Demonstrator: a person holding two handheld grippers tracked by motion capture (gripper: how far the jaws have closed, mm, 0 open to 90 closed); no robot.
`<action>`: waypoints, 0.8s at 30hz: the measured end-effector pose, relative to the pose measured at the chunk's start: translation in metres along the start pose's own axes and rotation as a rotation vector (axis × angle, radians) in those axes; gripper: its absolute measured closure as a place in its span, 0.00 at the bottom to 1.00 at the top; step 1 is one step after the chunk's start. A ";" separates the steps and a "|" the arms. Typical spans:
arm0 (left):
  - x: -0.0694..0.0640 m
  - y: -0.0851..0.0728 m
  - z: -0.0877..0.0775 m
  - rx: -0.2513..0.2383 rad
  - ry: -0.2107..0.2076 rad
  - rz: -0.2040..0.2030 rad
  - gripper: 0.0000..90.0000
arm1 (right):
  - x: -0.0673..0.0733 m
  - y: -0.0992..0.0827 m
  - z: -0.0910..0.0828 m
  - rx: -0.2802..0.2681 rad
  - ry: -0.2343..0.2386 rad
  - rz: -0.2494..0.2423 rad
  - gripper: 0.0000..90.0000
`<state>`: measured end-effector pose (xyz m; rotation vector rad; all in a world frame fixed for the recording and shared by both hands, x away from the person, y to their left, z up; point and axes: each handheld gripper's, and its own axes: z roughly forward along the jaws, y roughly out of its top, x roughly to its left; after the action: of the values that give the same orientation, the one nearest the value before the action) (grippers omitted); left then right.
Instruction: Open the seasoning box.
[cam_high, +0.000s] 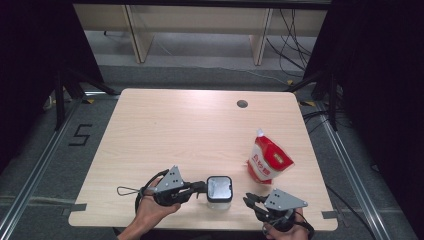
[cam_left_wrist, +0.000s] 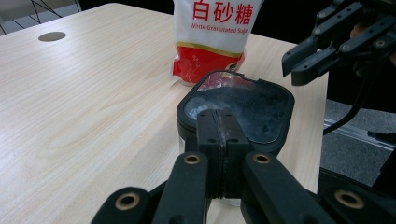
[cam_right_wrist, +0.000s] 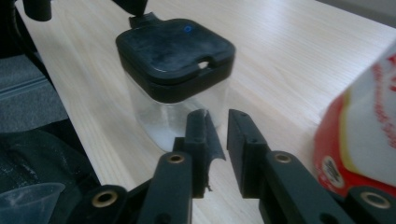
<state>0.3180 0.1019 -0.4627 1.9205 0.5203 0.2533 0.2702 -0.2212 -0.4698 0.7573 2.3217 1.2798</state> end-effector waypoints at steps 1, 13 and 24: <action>0.000 0.000 0.000 0.000 -0.001 0.001 0.99 | 0.002 0.001 0.003 0.004 0.004 -0.007 0.91; 0.001 -0.001 0.000 -0.009 0.002 0.003 0.99 | 0.004 0.006 0.013 0.003 0.034 -0.032 0.98; 0.003 -0.003 0.001 -0.025 -0.006 -0.010 0.99 | 0.005 0.008 0.014 0.000 0.033 -0.031 0.99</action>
<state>0.3204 0.1040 -0.4659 1.8936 0.5202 0.2467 0.2765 -0.2059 -0.4704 0.7022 2.3503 1.2875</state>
